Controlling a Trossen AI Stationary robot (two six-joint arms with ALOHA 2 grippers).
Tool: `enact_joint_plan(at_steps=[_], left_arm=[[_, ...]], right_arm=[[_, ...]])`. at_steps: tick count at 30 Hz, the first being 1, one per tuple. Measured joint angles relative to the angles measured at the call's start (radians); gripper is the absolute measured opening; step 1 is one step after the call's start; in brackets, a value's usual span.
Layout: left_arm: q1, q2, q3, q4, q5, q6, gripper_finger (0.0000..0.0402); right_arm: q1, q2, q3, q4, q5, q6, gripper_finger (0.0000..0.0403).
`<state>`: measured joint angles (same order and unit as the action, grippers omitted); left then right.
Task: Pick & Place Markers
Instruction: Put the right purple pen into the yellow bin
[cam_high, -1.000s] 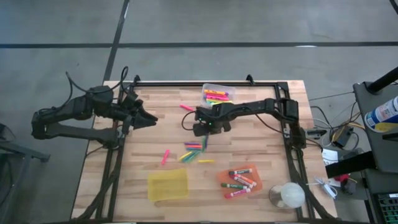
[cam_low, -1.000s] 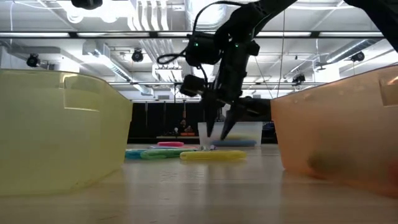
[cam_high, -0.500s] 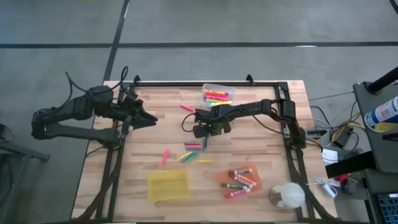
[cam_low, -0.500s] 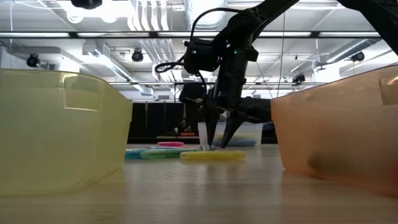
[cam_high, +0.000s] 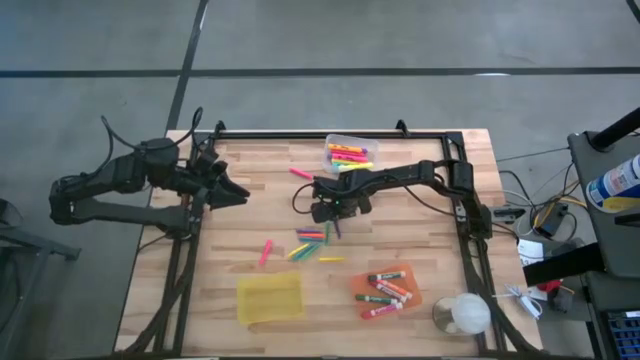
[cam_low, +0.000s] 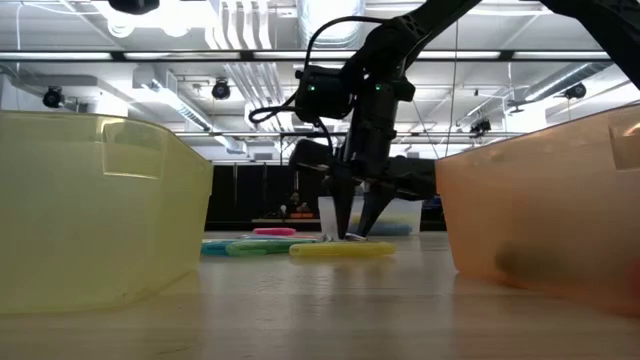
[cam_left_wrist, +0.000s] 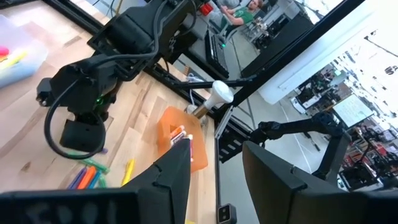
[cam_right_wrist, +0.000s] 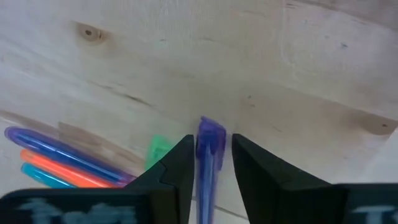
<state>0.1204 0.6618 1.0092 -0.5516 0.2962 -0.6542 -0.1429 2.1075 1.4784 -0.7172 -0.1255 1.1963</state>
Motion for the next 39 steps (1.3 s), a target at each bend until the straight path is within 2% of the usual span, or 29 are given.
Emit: enact_joint_plan(at_steps=[10, 15, 21, 26, 32, 35, 39], left_arm=[[0.0, -0.001, 0.0, -0.022, 0.0, 0.003, 0.014], [0.0, -0.001, 0.0, -0.026, -0.001, 0.003, 0.014], [0.0, -0.001, 0.0, -0.026, -0.001, 0.006, 0.014], [0.0, -0.001, 0.0, -0.025, -0.001, 0.01, 0.014], [0.0, -0.001, 0.0, -0.026, -0.001, 0.01, 0.014], [0.0, -0.001, 0.0, -0.026, -0.002, 0.011, 0.014], [0.0, -0.001, 0.0, -0.026, -0.002, 0.011, 0.014]], right_arm=[[0.002, -0.001, 0.001, -0.004, -0.011, -0.069, 0.0031], [0.002, -0.006, 0.014, -0.011, -0.01, -0.106, 0.0018], [0.012, -0.01, 0.112, -0.012, -0.002, -0.207, 0.0007], [0.028, -0.014, 0.182, -0.094, 0.028, -0.224, 0.0007], [0.044, -0.015, 0.196, -0.16, 0.029, -0.208, 0.0011], [0.055, -0.013, 0.173, -0.17, -0.002, -0.205, 0.0032], [0.067, -0.011, 0.139, -0.173, -0.005, -0.154, 0.0085]])
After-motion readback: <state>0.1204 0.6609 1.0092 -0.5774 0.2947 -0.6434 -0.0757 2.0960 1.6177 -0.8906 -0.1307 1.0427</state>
